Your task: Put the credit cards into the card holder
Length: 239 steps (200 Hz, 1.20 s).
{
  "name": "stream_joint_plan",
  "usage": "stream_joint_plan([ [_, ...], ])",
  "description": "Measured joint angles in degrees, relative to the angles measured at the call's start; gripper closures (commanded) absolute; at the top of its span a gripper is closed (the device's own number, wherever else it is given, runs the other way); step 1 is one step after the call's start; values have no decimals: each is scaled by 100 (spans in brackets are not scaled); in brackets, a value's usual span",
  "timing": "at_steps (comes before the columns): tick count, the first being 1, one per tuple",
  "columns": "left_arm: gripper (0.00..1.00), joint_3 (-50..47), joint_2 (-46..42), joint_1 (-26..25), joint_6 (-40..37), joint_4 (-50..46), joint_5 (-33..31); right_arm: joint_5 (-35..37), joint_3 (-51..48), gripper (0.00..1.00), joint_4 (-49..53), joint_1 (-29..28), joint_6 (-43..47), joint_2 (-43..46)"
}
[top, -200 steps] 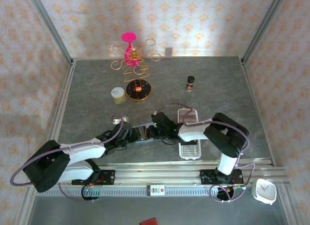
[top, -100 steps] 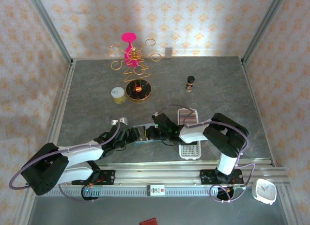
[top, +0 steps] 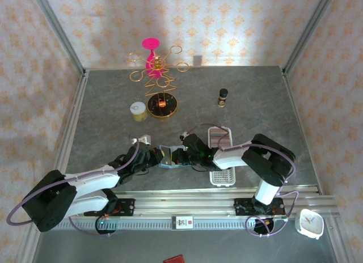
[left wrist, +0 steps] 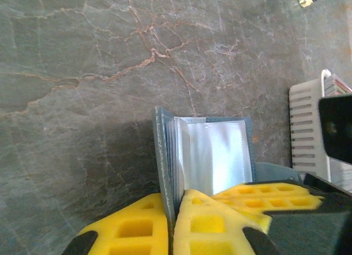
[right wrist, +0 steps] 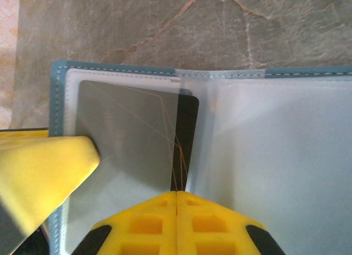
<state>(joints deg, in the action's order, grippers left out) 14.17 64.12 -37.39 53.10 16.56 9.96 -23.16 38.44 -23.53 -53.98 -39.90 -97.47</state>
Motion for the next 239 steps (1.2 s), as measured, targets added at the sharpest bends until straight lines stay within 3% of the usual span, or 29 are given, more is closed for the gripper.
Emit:
stream_joint_plan([
  [76,100,240,-846,0,-415,-1593,-739,1696,372,55,2317,-26,411,1174],
  [102,100,254,-1029,0,-494,-1878,-798,2000,372,52,2723,-26,494,1279],
  [152,100,352,-1043,0,-525,-2096,-791,2013,396,58,2881,-26,505,1097],
  [213,100,378,-1043,0,-525,-2179,-789,1628,350,43,2284,-28,562,1257],
  [239,100,378,-1036,0,-525,-2179,-787,1484,431,44,2133,-83,616,1220],
])
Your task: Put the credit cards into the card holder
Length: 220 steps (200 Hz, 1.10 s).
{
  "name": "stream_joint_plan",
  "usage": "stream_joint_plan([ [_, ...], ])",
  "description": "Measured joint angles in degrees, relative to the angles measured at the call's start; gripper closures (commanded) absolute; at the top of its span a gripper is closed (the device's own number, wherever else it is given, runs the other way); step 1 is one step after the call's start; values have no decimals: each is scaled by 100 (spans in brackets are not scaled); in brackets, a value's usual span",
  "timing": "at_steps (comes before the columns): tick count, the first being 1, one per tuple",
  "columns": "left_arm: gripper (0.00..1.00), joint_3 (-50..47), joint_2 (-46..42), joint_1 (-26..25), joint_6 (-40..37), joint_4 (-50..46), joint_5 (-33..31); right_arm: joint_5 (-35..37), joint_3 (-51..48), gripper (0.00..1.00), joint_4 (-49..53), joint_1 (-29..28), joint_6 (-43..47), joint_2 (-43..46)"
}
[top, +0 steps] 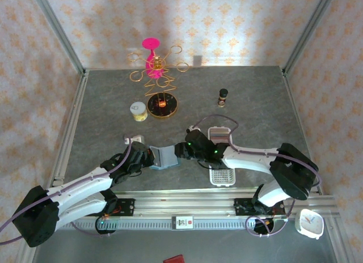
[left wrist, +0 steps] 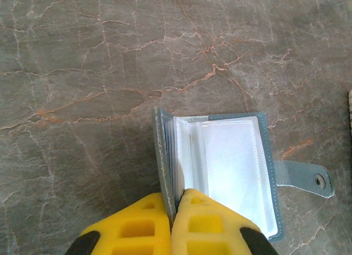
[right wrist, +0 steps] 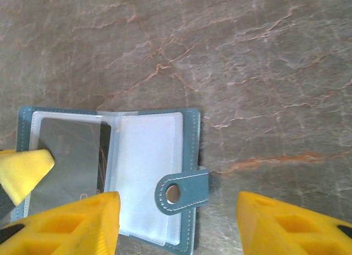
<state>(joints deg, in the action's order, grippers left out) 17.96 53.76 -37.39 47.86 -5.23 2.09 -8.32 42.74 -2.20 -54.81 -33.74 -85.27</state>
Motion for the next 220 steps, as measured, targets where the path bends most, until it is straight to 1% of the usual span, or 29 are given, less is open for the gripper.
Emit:
stream_joint_plan([
  [21,100,0,0,0,0,0,2,-11,190,53,22,-28,37,-267],
  [53,100,0,0,0,-2,0,4,26,271,75,133,-28,92,-450],
  [90,100,0,-2,0,0,0,22,105,286,80,197,-28,83,-452],
  [108,100,0,-2,0,0,0,22,105,302,84,219,-28,79,-494],
  [119,100,0,-2,0,-2,0,22,111,302,92,232,-28,103,-527],
  [126,100,0,-2,0,-2,0,22,114,302,100,247,-28,122,-538],
  [160,100,7,-7,0,-42,-11,37,129,302,100,275,-28,79,-540],
  [167,97,17,-9,0,-44,-15,48,125,302,100,275,-28,72,-540],
  [189,80,37,-28,2,-96,-15,210,74,282,100,223,-28,0,-535],
  [196,76,37,-28,0,-120,-13,299,48,254,100,179,-28,-31,-531],
  [206,73,39,-15,0,-155,4,481,11,179,100,87,-28,-81,-518],
  [220,72,63,39,0,-146,52,675,-44,57,100,-42,-28,-162,-498],
])
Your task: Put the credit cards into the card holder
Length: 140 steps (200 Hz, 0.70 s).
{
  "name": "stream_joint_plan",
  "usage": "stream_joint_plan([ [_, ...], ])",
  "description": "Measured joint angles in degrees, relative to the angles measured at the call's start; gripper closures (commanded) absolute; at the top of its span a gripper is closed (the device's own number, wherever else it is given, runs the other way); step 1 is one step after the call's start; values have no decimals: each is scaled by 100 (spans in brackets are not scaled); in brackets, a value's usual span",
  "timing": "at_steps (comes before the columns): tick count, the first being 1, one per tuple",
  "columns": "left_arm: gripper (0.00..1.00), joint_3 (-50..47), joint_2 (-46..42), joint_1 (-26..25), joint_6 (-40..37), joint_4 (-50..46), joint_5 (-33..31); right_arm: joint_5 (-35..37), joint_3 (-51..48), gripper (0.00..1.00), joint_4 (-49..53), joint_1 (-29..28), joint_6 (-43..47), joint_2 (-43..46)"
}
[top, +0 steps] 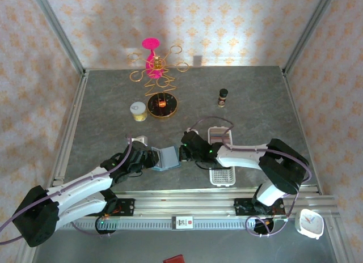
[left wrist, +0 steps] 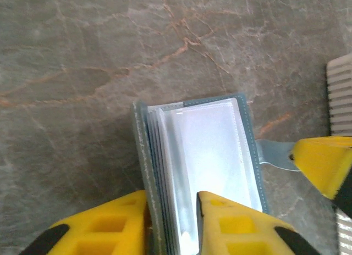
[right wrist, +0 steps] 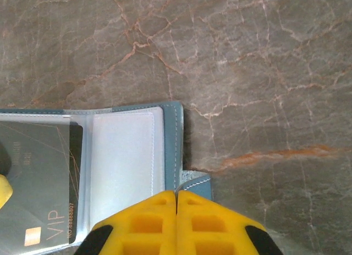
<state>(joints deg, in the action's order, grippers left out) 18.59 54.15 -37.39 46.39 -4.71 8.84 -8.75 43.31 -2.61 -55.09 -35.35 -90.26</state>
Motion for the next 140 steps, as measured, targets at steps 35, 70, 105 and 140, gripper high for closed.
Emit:
stream_joint_plan([
  [35,72,122,236,-13,20,413,476,-116,-293,100,-315,0,-232,127],
  [70,72,313,704,-203,66,1021,835,-203,-498,100,-570,0,-415,256],
  [105,82,262,1412,-479,225,1904,931,-197,-573,100,-608,0,-511,407],
  [140,90,-101,1971,-501,391,2509,940,-197,-636,90,-603,0,-533,527],
])
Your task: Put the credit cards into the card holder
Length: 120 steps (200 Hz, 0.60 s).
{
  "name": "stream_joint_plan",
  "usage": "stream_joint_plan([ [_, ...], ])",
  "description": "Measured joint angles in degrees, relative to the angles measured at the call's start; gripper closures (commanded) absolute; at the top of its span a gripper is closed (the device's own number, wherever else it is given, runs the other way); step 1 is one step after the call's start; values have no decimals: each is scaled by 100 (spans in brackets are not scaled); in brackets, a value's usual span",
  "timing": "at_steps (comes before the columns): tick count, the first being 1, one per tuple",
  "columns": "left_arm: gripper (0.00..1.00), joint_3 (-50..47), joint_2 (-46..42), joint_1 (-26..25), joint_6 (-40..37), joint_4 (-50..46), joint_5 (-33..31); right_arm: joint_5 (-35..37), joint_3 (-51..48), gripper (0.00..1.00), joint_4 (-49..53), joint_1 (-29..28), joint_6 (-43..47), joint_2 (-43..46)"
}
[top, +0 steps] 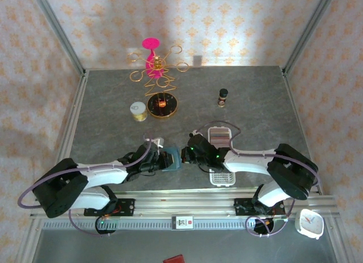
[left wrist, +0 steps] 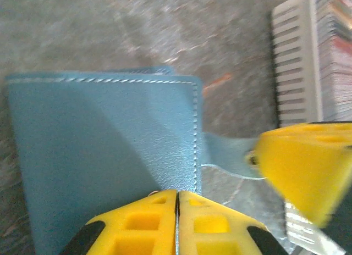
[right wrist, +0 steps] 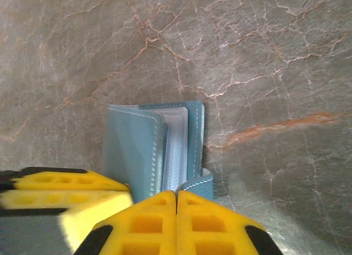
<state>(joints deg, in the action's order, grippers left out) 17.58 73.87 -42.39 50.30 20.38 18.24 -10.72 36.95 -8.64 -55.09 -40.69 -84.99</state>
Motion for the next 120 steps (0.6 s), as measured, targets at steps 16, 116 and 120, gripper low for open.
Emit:
stream_joint_plan([
  [16,91,-96,66,0,44,197,0,2,0,85,7,0,-22,0],
  [116,100,-308,-544,-2,81,-33,-131,24,0,84,131,0,24,0],
  [120,100,-308,-577,-2,81,-59,-144,22,0,84,131,0,17,0],
])
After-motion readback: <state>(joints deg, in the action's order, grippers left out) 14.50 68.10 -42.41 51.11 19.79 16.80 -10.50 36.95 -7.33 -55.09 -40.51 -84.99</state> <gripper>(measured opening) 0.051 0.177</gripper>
